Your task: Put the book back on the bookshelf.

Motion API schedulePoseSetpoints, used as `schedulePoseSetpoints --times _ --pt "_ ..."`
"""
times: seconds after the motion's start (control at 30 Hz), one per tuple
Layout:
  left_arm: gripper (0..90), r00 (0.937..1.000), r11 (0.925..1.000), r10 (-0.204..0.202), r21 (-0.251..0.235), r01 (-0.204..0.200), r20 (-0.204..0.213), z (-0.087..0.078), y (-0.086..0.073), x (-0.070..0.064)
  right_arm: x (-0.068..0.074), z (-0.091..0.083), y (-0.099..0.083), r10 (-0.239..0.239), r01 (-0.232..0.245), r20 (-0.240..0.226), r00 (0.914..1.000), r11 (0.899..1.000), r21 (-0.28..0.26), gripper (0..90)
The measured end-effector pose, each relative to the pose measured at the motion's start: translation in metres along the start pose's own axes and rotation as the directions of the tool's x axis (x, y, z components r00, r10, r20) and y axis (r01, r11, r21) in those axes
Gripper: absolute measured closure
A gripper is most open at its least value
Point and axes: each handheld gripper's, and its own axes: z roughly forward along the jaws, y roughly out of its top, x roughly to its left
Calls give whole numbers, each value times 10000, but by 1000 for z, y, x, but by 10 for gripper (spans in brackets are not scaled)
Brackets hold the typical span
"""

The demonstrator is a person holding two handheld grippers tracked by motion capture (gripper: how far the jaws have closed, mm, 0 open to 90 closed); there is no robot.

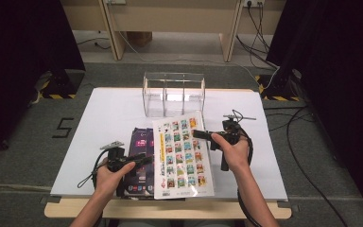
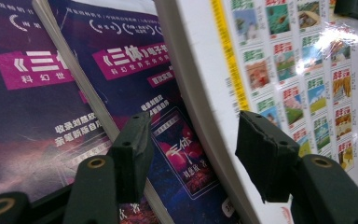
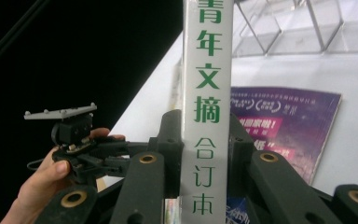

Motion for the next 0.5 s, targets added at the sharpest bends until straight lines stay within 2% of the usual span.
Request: schedulePoseSetpoints --times 0.07,0.17,0.37,0.5 --pt "448 10000 9999 5 -164 -6 -78 -3 -2 0 2 -2 1 -46 47 39 10000 9999 -127 742" --pt "449 9999 9989 17 -473 -23 -125 -6 -5 1 10 -12 8 -408 430 374 9985 9974 -586 743" --pt "452 9999 9983 72 -579 -80 -148 -7 -6 0 21 -24 19 -1035 1107 782 9915 9894 -936 743" --pt "453 9999 9982 78 -593 -85 -120 -6 -6 -1 26 -29 28 -1217 1329 985 9877 9843 -1161 743"
